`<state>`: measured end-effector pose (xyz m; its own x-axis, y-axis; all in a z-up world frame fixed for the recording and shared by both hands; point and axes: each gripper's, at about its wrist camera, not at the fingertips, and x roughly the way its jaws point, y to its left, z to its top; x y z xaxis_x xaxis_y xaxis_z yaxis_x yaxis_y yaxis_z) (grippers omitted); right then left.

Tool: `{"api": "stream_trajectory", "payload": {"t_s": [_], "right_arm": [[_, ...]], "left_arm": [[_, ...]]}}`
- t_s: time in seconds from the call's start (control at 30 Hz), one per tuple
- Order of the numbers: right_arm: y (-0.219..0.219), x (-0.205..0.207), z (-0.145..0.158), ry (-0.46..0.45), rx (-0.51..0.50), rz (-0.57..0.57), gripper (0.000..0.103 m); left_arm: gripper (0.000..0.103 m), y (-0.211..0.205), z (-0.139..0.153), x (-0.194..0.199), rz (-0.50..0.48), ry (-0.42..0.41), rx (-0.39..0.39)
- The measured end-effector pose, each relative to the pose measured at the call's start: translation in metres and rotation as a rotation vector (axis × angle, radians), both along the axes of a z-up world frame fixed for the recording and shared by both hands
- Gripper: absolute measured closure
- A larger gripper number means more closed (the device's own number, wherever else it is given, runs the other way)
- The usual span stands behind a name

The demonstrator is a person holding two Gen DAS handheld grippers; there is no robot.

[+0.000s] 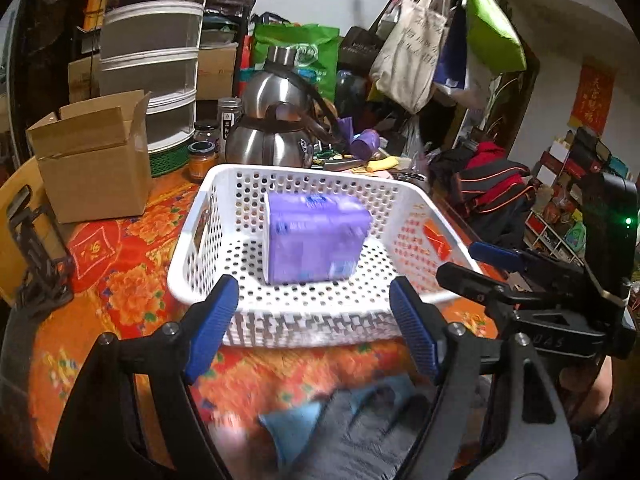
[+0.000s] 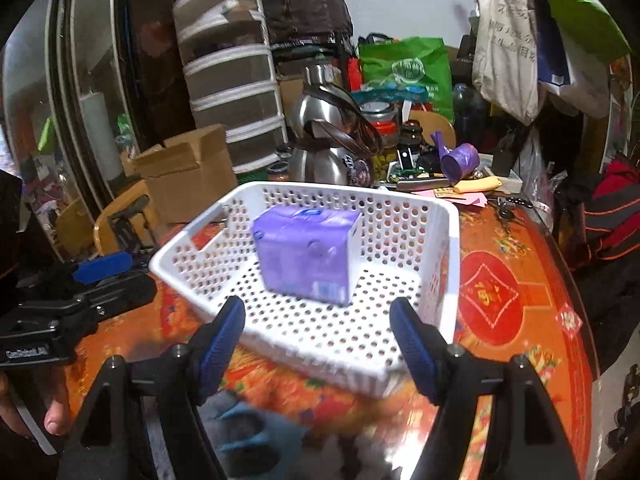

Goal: Organize soft objects

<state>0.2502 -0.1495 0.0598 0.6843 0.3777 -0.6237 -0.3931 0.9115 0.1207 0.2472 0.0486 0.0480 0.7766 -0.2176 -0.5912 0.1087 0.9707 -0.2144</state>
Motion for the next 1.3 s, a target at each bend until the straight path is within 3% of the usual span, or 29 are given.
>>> {"api": "stream_trajectory", "payload": {"t_s": [0.07,0.2,0.47,0.73,0.9,1.13,1.23,1.3], "right_arm": [[-0.005,-0.022,-0.003,-0.021,0.008,0.006,0.020],[-0.019,-0.066,-0.022,-0.021,0.022,0.015,0.020],[-0.041,-0.142,-0.062,-0.033,0.055,-0.040,0.020],[-0.022,-0.199,-0.080,-0.075,0.066,0.013,0.020],[0.001,-0.181,-0.089,-0.046,0.018,0.040,0.039],[0.011,-0.152,-0.099,-0.005,0.004,0.030,0.048],[0.012,-0.147,-0.100,0.001,0.003,0.030,0.056],[0.011,-0.144,-0.102,0.009,0.000,0.022,0.070]], "left_arm": [[0.025,-0.002,-0.003,-0.021,0.009,-0.005,0.012],[0.024,-0.009,-0.017,-0.066,0.002,-0.005,0.025],[0.024,0.007,-0.057,-0.144,0.021,0.004,-0.048],[0.024,0.016,-0.104,-0.195,0.029,0.047,-0.063],[0.024,0.013,-0.122,-0.199,0.020,0.067,-0.053],[0.024,0.015,-0.136,-0.192,0.018,0.099,-0.059],[0.031,0.013,-0.140,-0.188,0.014,0.111,-0.060],[0.040,0.012,-0.144,-0.185,0.015,0.121,-0.061]]}}
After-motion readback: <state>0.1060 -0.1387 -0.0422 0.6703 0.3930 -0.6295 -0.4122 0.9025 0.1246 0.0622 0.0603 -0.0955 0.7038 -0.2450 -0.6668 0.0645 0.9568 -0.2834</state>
